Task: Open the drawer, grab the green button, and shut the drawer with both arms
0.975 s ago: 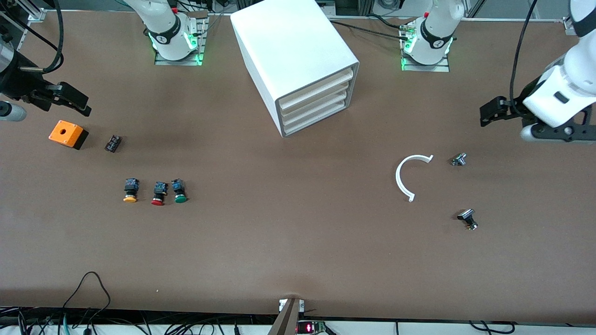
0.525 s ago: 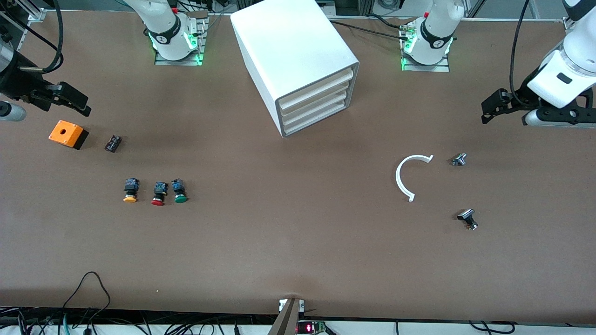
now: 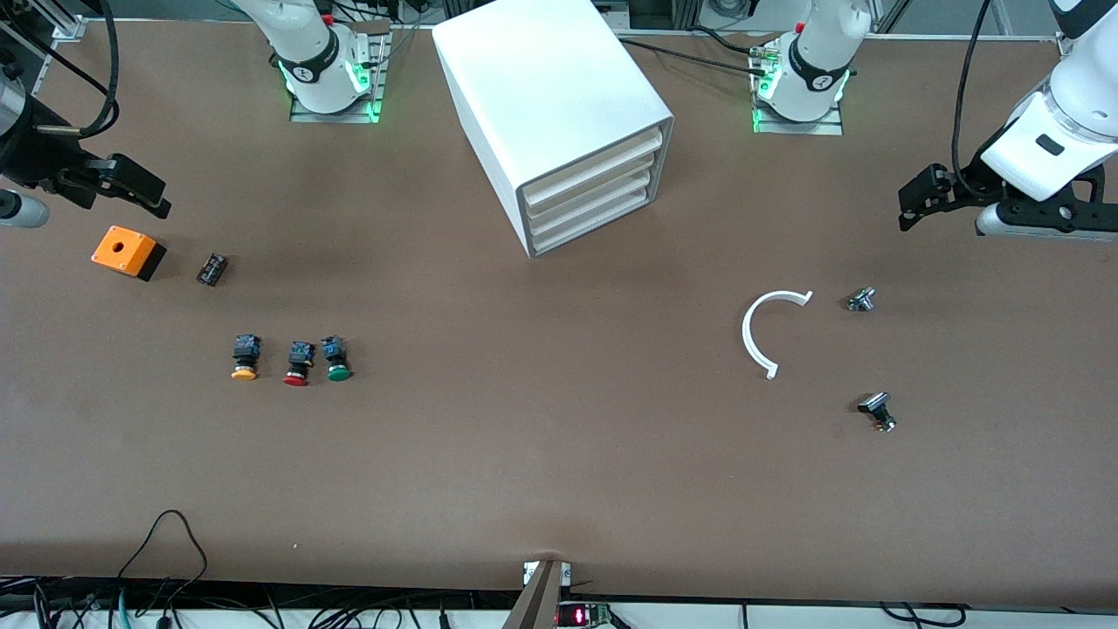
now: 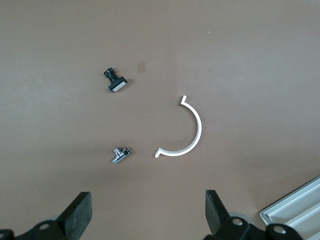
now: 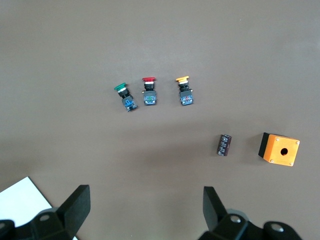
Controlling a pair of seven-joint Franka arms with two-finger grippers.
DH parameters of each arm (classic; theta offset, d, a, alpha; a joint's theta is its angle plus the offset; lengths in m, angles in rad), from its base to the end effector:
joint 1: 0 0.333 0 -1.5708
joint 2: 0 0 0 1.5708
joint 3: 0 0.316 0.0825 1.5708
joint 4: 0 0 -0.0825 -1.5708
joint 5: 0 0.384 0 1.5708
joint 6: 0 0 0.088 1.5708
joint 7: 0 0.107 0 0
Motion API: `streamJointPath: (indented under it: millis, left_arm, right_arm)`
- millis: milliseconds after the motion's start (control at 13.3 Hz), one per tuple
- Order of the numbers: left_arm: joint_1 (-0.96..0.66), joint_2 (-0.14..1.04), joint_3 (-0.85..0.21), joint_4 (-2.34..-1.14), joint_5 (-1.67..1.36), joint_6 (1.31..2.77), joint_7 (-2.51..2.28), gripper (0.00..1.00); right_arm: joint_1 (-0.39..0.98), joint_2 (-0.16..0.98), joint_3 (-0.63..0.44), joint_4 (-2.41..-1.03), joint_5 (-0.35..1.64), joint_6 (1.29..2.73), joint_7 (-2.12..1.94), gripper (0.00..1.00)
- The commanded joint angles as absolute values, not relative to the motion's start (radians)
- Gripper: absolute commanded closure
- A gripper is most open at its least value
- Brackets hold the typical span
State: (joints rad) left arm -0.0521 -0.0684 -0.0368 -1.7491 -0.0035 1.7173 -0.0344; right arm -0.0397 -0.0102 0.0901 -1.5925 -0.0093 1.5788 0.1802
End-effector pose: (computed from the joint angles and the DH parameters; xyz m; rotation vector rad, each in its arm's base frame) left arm 0.5411 -0.0492 0.5900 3.1367 -0.0847 0.0572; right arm 0.5512 0.0271 0.6206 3.1245 -0.2029 -0.0037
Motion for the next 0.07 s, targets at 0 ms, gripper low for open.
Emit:
streamJointPath:
  millis: [0]
  left_arm:
    - [-0.061,-0.061,-0.034,-1.729,0.012,1.7,-0.015,0.0]
  right_arm:
    - [-0.054,-0.018,0.097,-1.586,0.003,1.566,0.16,0.0]
